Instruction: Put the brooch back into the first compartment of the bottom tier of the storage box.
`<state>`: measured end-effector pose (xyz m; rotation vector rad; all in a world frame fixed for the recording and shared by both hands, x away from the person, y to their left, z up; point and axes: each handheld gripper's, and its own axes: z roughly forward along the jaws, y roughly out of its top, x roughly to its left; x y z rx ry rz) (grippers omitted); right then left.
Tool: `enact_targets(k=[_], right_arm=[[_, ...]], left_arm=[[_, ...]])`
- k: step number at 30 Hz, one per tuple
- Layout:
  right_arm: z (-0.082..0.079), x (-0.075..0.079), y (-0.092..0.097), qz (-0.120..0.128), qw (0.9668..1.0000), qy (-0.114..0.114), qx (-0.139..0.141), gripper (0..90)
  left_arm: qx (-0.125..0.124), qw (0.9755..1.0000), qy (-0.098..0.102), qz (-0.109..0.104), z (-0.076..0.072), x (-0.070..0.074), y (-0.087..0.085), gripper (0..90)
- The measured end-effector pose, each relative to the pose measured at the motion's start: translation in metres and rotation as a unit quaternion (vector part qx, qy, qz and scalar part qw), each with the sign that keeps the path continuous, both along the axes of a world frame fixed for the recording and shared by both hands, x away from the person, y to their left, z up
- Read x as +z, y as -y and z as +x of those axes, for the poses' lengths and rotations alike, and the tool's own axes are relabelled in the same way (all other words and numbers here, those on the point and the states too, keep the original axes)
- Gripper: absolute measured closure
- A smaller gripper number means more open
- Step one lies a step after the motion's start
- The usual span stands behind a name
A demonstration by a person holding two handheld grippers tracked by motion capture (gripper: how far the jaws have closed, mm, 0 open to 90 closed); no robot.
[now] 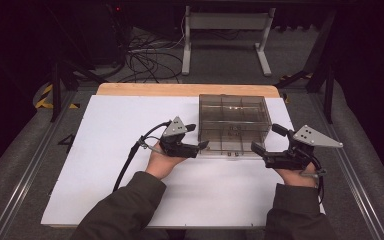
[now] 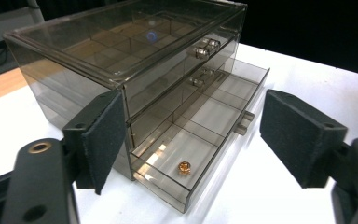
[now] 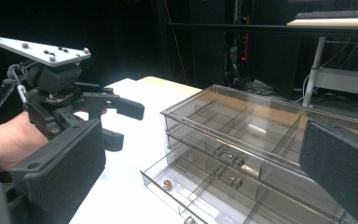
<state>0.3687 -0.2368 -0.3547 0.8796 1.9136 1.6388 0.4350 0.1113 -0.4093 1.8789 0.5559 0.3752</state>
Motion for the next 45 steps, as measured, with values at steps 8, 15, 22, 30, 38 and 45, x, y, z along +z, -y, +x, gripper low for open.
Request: enact_targets(k=[8, 15, 22, 30, 38, 45], right_arm=[[0.001, -0.001, -0.001, -0.002, 1.0000, -0.002, 0.000, 1.0], [0.002, -0.002, -0.002, -0.004, 1.0000, -0.004, -0.001, 0.9], [0.003, -0.003, -0.004, -0.005, 1.0000, -0.006, -0.001, 0.9], [0.004, -0.004, -0.005, -0.007, 1.0000, -0.007, -0.001, 0.9], [0.004, -0.005, -0.006, -0.007, 0.9999, -0.009, -0.002, 0.9], [0.005, -0.006, -0.007, -0.008, 0.9999, -0.010, 0.000, 0.7]], left_arm=[[0.001, 0.9998, 0.020, -0.002, -0.011, 0.011, -0.008, 17.3], [0.013, 0.9994, 0.028, -0.014, -0.018, 0.018, -0.022, 15.8], [0.024, 0.9990, 0.029, -0.023, -0.026, 0.023, -0.038, 13.4], [0.034, 0.9986, 0.032, -0.026, -0.034, 0.028, -0.056, 11.0], [0.043, 0.9978, 0.039, -0.033, -0.043, 0.032, -0.071, 10.1], [0.045, 0.9971, 0.043, -0.044, -0.051, 0.038, -0.083, 9.5]])
